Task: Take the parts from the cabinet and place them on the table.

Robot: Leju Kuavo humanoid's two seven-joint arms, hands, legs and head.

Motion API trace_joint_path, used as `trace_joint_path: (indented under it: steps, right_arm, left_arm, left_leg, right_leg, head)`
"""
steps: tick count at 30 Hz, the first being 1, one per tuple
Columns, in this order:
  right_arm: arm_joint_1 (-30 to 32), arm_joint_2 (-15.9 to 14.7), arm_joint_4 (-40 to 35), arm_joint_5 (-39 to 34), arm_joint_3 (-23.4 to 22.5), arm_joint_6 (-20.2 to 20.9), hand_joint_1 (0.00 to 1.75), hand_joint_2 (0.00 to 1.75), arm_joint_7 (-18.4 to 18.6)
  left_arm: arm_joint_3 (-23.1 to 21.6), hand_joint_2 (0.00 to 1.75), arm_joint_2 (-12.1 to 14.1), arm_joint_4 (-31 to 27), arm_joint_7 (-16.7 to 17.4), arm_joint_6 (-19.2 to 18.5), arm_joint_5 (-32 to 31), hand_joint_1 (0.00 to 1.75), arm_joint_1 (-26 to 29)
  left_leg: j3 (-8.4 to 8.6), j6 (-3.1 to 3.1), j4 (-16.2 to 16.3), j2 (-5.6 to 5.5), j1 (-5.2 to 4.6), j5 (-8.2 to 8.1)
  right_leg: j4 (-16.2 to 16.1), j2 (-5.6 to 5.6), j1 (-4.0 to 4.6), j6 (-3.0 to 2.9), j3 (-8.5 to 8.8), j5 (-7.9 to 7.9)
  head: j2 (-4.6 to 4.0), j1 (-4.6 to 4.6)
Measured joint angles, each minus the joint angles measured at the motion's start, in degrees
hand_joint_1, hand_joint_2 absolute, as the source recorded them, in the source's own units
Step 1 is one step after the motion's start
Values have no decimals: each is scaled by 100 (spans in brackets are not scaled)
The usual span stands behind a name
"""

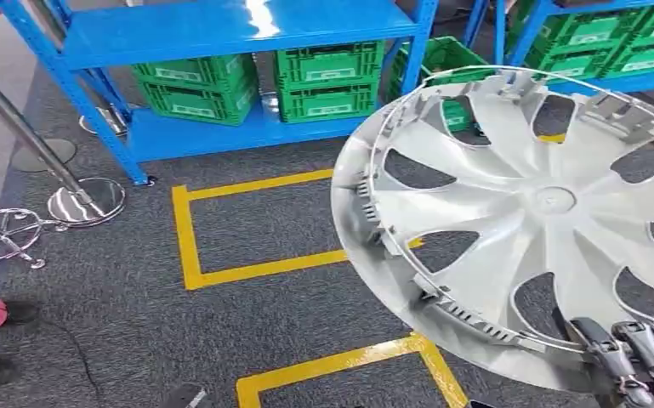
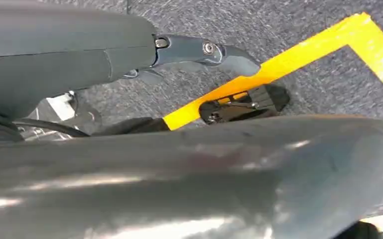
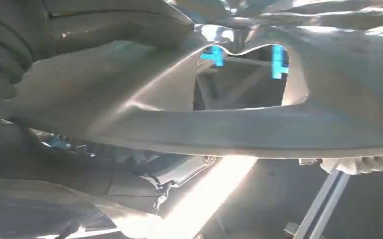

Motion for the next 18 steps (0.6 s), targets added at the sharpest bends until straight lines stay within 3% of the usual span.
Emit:
trace_joint_path:
  steps: [1,3,4,5,6,9,10,11,12,14,15,16,17,18]
  right_arm:
    - [6,0,0,0,0,0,175,175,-2]
    - [24,0,-2,0,-2,0,175,175,-4]
    - [22,0,-13,0,-4,0,175,175,-4]
    - [6,0,-13,0,-4,0,175,175,-4]
    - [22,0,-26,-4,-9,0,175,175,-4]
    - [49,0,-50,-4,-28,0,175,175,-2]
    - [59,0,-57,-4,-31,0,175,175,-4]
    - [56,0,-59,-2,-35,0,175,175,-2]
    - [55,2,-61,0,-37,0,175,175,-2]
    - [58,2,-59,0,-42,0,175,175,-2]
    - [58,2,-59,0,-46,0,175,175,-2]
    - [59,2,-59,0,-48,0,175,175,-2]
    - [60,2,-59,0,-52,0,175,175,-2]
    - [60,2,-59,0,-57,0,175,175,-2]
  left_arm:
    - [0,0,-4,0,0,0,0,0,-6]
    - [0,0,-20,0,4,0,0,0,-32]
    - [0,0,-26,0,15,0,0,0,-39]
    - [0,0,-28,0,15,2,0,0,-41]
    - [0,0,-26,-2,18,2,0,0,-43]
    - [0,0,-42,-7,20,2,-2,0,-61]
    - [0,0,-33,-7,20,2,-2,0,-67]
    - [0,0,-35,-7,20,4,-2,0,-67]
    - [0,0,-33,-7,22,7,-2,0,-61]
    - [0,0,-26,-7,44,11,-2,0,-38]
    - [-2,0,-26,-7,44,13,-2,0,-32]
    - [-2,0,-26,-7,46,13,-2,0,-32]
    - [-2,0,-26,-7,46,13,-2,0,-35]
    - [-2,0,-24,-7,46,15,-2,0,-36]
  left_leg:
    - [3,0,0,73,-13,-1]
    - [15,-9,5,181,-29,-7]
    - [26,-25,20,226,-34,-17]
    - [23,-57,40,268,-78,-36]
    - [19,-88,57,293,-60,-33]
    - [47,-170,57,440,-61,-38]
    - [27,-231,122,262,-30,-119]
    - [-53,-277,338,46,-8,-323]
    - [-194,-304,734,-43,19,-569]
    - [-574,-348,1687,-66,55,-973]
    - [-640,-357,1852,-67,68,-978]
    - [-588,-362,1766,-68,83,-855]
    - [-444,-358,1455,-71,98,-633]
    - [-195,-345,914,-115,111,-334]
  right_leg:
    - [-169,-14,3,-2,102,151]
    - [-1137,-125,20,-42,657,620]
    - [-1615,-328,56,-78,935,716]
    - [-1722,-470,106,-138,984,631]
    - [-1731,-370,110,-165,1016,676]
    - [-1763,-222,96,-252,918,723]
    - [-1782,-198,63,-289,990,756]
    - [-1780,-149,54,-323,979,784]
    - [-1780,-108,54,-341,967,797]
    - [-1767,25,55,-341,940,811]
    - [-1754,89,54,-338,933,814]
    - [-1745,153,50,-334,932,815]
    - [-1738,219,46,-332,932,816]
    - [-1725,297,41,-314,937,817]
  head:
    - [0,-7]
    - [0,-4]
    - [0,-4]
    - [0,-9]
    - [0,-11]
    - [0,-11]
    - [0,-13]
    - [0,-38]
    - [0,-39]
    - [0,-37]
    - [0,-39]
    - [0,-37]
    - [0,-37]
    - [0,-37]
